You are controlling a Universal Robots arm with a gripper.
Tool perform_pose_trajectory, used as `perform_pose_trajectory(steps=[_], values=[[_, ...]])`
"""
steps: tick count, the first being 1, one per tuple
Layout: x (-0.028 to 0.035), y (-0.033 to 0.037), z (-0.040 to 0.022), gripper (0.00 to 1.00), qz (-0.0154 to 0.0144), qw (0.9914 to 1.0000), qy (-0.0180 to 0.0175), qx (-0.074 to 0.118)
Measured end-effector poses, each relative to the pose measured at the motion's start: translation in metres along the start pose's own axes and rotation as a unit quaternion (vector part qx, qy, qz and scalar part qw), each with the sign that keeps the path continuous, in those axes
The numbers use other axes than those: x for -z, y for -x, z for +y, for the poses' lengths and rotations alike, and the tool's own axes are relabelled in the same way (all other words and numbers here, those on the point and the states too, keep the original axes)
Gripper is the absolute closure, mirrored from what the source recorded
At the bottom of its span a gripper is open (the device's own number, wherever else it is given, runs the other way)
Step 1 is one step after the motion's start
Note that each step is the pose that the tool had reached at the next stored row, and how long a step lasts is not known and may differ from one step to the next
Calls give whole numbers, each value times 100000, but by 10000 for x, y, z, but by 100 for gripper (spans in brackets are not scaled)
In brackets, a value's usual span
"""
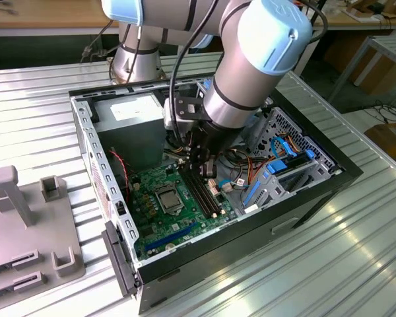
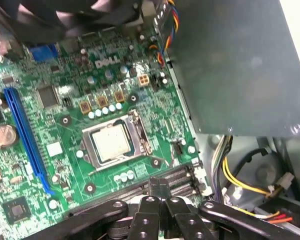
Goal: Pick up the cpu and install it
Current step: 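Install the first cpu locking lever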
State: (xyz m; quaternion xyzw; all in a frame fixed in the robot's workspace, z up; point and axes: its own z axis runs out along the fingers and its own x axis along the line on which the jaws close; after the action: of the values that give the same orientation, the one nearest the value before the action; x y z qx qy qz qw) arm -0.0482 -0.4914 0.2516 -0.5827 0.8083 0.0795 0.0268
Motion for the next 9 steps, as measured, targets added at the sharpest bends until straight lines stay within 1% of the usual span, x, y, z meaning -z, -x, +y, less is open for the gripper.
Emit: perform_pose_trajectory(steps=[9], values=[[-1, 1, -2, 89, -34, 100000, 1, -4]])
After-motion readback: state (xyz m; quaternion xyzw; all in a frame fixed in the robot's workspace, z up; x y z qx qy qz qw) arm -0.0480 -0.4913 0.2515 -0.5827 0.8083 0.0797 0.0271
